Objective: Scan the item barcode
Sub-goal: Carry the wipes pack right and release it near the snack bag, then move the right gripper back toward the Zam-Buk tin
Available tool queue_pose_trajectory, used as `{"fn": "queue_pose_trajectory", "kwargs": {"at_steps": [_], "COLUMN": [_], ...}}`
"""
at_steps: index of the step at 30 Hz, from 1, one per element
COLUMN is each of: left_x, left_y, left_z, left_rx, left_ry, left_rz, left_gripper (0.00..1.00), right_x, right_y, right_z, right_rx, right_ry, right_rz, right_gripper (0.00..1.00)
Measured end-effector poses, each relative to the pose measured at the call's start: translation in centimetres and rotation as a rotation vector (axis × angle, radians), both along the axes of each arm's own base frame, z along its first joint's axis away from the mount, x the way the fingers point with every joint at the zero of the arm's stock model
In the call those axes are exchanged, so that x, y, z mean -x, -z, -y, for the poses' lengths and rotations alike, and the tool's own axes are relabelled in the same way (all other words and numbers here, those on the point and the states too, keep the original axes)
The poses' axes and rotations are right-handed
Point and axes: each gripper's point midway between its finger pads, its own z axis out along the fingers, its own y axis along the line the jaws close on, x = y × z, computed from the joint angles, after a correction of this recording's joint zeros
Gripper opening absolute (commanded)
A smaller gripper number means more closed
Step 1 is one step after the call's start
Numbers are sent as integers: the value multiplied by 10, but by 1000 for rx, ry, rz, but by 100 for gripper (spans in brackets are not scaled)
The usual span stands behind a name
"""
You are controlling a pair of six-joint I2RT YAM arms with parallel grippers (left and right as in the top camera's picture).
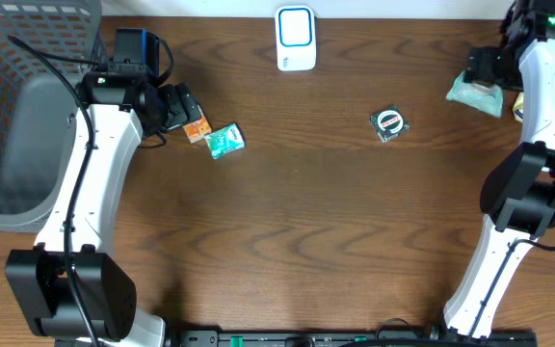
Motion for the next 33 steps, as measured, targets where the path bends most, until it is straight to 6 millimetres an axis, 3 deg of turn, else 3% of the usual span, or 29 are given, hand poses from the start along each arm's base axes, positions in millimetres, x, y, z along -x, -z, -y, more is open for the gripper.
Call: {"fn": "queue_pose_trajectory", "kwargs": {"at_steps": [6, 12, 26, 33], "left_x": [0, 0, 0, 0], "left_y": [0, 0, 0, 0], "left_z": [0, 0, 0, 0], "left_rx": [0, 0, 0, 0], "left_ry": [0, 0, 0, 0], "left_rz": [0, 0, 0, 0], "left_gripper": [100, 100, 100, 100], "right_x": [13, 32, 74, 80], "right_y": [-4, -2, 40, 44], "right_z": [-96, -171, -289, -335], "right_rx": [-406, -483, -305, -285], "right_ry": [-147, -266, -527, -633], "right_rz": [-37, -137, -285, -247], "right_gripper": [99, 99, 99, 99]}}
